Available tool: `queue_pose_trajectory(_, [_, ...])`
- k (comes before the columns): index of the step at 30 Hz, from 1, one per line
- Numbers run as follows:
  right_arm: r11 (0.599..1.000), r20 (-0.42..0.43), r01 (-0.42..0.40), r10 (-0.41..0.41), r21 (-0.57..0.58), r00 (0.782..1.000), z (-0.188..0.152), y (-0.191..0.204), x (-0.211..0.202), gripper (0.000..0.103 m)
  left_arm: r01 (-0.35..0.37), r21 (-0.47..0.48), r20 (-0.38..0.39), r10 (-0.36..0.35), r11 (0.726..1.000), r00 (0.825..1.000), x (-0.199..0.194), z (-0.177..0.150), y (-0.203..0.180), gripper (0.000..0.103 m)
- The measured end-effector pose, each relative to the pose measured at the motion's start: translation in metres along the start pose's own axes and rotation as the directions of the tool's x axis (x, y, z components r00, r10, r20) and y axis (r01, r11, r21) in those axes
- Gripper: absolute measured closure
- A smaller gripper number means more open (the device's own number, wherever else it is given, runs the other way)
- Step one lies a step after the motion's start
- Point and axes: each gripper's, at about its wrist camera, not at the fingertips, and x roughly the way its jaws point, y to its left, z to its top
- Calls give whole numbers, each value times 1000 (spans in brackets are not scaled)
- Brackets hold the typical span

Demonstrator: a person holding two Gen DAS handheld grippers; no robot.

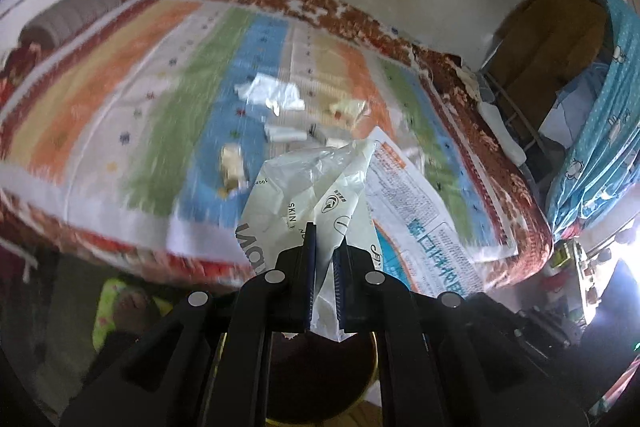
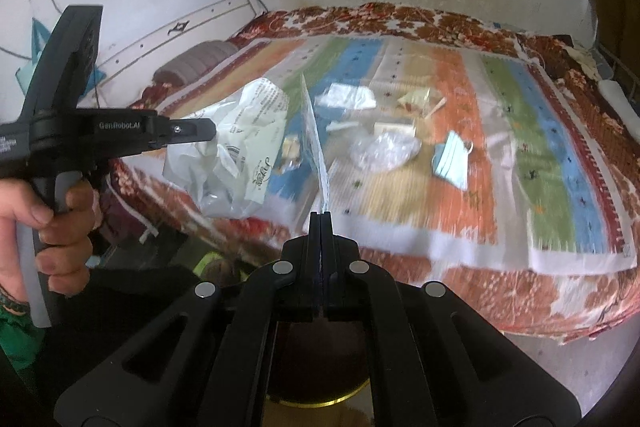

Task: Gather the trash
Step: 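Lift the white plastic bag with the left tool and carry it over the bin, then open the left tool to drop the white bag into the bin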

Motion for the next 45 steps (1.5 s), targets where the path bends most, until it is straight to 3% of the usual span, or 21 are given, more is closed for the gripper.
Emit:
queue_pose_trajectory(8, [998, -69, -7, 11, 65, 998, -36, 0, 0, 103, -3, -17, -47, 2, 1000, 999, -4, -36, 2, 96])
queue_pose_trajectory(16, [997, -159, 15, -2, 80, 987, -60, 5, 10, 103, -75, -13, -96, 73, 997, 993, 4, -67, 1, 96])
queue_pose_trajectory(25, [996, -285, 50, -26, 77, 958, -82, 10, 36, 103, -159, 14, -207, 158, 987, 965, 36, -95, -1, 95])
queue_pose_trajectory(32, [993, -351, 56, -17, 101, 936, -92, 10, 51, 103, -169, -19, -276, 157, 985, 948, 52, -104, 7, 94])
queue_pose_trajectory(35, [989, -366, 54, 0, 137, 930, -93, 6, 58, 89, -168, -37, -288, 151, 985, 946, 57, -105, 9, 90])
queue_pose_trajectory(37, [986, -370, 46, 15, 157, 929, -94, 4, 60, 81, -157, -64, -285, 133, 985, 949, 58, -104, 12, 68])
queue_pose_trajectory(38, [986, -370, 44, 19, 163, 929, -93, 3, 61, 80, -149, -78, -279, 122, 986, 952, 57, -103, 13, 66])
queue_pose_trajectory(45, [979, -348, 29, 43, 199, 937, -89, -3, 57, 67, -130, -130, -252, 94, 983, 963, 49, -93, 18, 63])
